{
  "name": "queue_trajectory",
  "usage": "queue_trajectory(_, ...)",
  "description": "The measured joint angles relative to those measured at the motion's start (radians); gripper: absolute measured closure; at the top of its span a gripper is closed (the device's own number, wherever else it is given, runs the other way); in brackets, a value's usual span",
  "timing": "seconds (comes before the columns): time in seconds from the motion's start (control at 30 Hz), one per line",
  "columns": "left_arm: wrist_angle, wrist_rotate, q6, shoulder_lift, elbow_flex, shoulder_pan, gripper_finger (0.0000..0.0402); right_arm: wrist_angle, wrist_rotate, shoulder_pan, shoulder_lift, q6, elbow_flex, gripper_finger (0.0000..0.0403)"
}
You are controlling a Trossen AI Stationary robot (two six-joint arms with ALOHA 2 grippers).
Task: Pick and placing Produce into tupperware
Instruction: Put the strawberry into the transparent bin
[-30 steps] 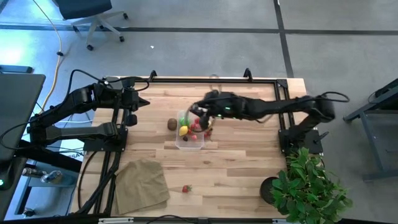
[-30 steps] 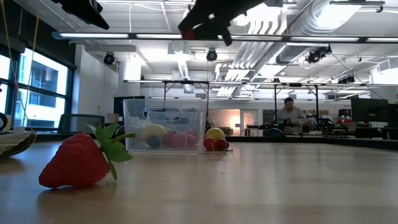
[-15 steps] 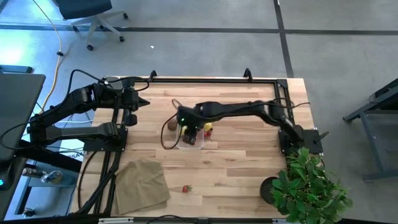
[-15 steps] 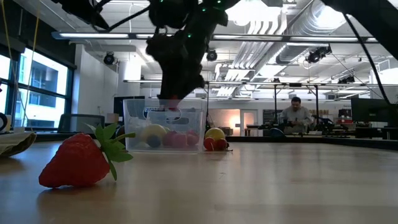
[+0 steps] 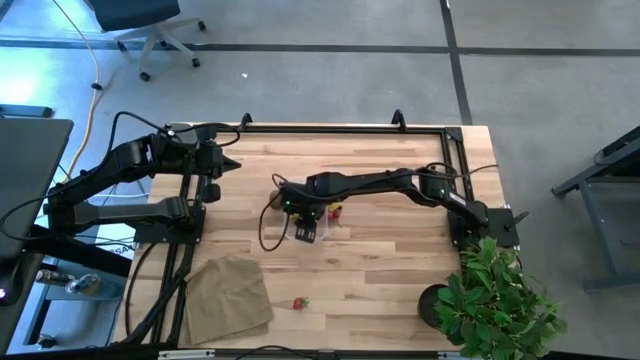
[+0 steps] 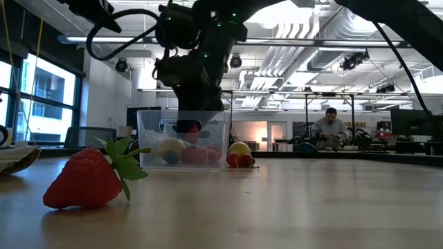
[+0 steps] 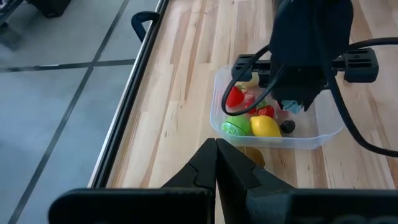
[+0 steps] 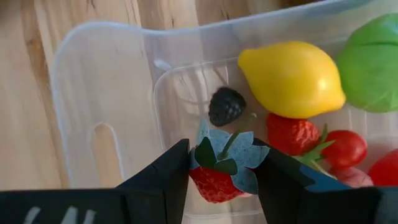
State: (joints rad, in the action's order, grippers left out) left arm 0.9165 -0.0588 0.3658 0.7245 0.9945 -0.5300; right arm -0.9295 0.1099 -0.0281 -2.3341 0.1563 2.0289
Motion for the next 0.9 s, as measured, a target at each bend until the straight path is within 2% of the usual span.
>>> queue_trajectory(0.17, 0.0, 0.0, 0.0, 0.0, 0.0, 0.0, 0.0401, 0.008, 0.002, 0.0, -0.004, 0.012, 0.0, 0.0254)
queue_trajectory(0.43, 0.0, 0.0, 0.0, 0.0, 0.0, 0.0, 0.0401, 0.029, 0.062, -0.007, -0.029, 0.024, -0.002, 0.0253)
queue_trajectory(0.7, 0.0, 0.0, 0.0, 0.0, 0.0, 0.0, 0.0401, 0.038, 0.065, -0.006, -0.032, 0.028, -0.002, 0.0253)
queue_trajectory(0.9, 0.0, 0.0, 0.0, 0.0, 0.0, 0.0, 0.0401, 0.04, 0.063, -0.012, -0.032, 0.042, -0.002, 0.0219)
